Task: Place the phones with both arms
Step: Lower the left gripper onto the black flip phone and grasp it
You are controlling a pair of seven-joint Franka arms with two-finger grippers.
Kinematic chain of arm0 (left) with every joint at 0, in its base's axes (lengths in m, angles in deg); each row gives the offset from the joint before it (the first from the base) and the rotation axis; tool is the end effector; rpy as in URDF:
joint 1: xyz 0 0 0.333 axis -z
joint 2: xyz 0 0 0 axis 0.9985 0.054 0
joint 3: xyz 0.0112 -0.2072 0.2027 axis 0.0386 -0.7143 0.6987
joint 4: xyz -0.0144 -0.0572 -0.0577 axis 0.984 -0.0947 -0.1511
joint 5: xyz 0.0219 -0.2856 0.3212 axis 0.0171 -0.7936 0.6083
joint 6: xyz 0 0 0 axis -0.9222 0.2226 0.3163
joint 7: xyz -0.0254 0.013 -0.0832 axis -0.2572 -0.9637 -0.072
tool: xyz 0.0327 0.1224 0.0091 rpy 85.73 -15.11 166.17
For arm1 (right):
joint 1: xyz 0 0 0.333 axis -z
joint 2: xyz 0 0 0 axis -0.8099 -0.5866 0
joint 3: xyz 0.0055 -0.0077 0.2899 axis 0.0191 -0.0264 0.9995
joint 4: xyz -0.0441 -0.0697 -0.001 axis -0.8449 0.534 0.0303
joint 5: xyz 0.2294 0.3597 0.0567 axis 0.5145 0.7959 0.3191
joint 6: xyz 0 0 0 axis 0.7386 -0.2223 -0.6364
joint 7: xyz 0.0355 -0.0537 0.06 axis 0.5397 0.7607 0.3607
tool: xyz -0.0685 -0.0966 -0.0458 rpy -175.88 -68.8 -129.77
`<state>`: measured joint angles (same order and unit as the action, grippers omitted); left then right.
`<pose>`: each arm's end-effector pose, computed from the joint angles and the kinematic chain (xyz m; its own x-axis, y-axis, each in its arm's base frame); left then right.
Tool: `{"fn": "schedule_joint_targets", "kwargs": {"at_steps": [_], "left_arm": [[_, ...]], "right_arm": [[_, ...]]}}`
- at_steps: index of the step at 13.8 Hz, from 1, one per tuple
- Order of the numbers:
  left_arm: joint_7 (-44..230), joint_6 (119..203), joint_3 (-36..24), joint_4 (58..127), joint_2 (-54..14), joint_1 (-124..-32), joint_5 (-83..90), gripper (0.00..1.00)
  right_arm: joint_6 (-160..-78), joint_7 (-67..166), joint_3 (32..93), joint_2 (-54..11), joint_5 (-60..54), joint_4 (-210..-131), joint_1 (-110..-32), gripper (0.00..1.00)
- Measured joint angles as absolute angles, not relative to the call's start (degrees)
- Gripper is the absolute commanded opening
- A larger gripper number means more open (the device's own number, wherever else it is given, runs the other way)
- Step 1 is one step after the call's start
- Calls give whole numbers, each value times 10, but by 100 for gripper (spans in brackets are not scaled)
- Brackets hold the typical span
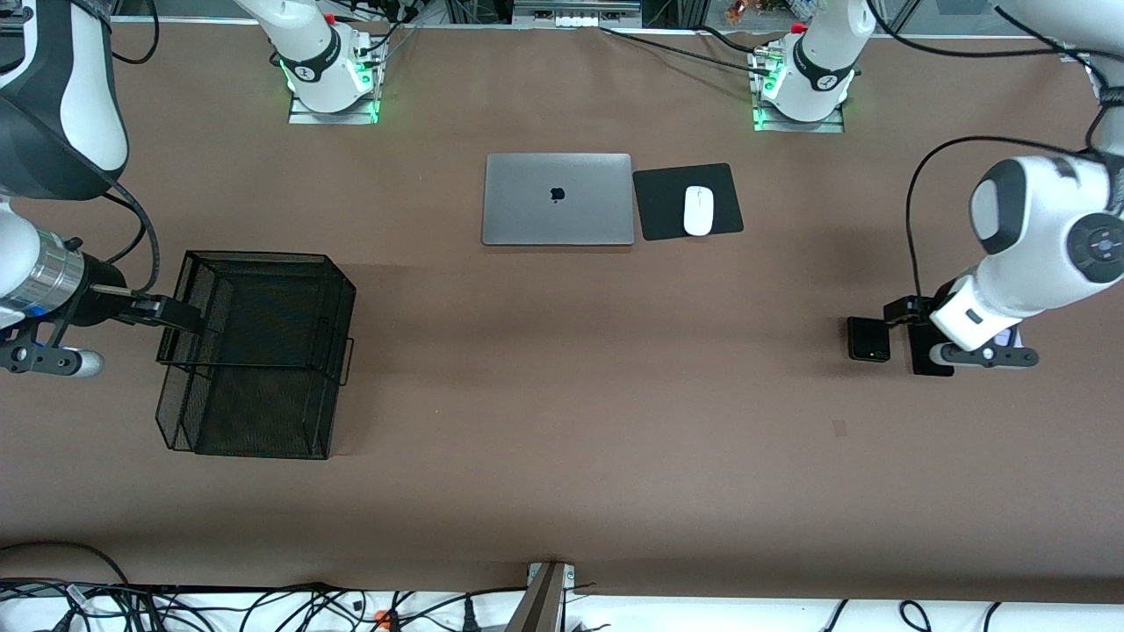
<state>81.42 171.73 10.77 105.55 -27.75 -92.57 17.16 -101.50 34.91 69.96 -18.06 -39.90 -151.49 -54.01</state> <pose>0.6219 0.0500 0.2409 0.9961 -0.0660 -0.0578 -0.0689 -0.9964 -0.0491 0.6915 0.0184 0.4615 0.9895 -0.1426 -0.0250 -0.1430 -0.9896 -0.0142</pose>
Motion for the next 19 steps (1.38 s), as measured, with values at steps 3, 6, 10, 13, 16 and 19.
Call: {"fn": "schedule_joint_targets", "kwargs": {"at_steps": [3,6,10,13,16,19], "left_arm": [[805,1825,108,1096,-241,-933,172,100],[803,1914,108,1130,-210,-937,172,100],[796,1982,108,1156,-186,-939,173,100],[795,2020,108,1184,-184,-948,190,100],[794,2033,108,1196,-184,-960,202,100],[794,2055,108,1204,-182,-962,203,100]], "right_arm": [[-1015,349,700,-181,-399,-1515,-540,100],[-1015,349,700,-181,-399,-1515,-540,100],[-1015,349,700,-181,-399,-1515,-540,100],[-1015,349,700,-181,-399,-1515,-540,100],[-1015,349,700,-181,-399,-1515,-540,100],[-1015,349,700,-181,-399,-1515,-540,100]]}}
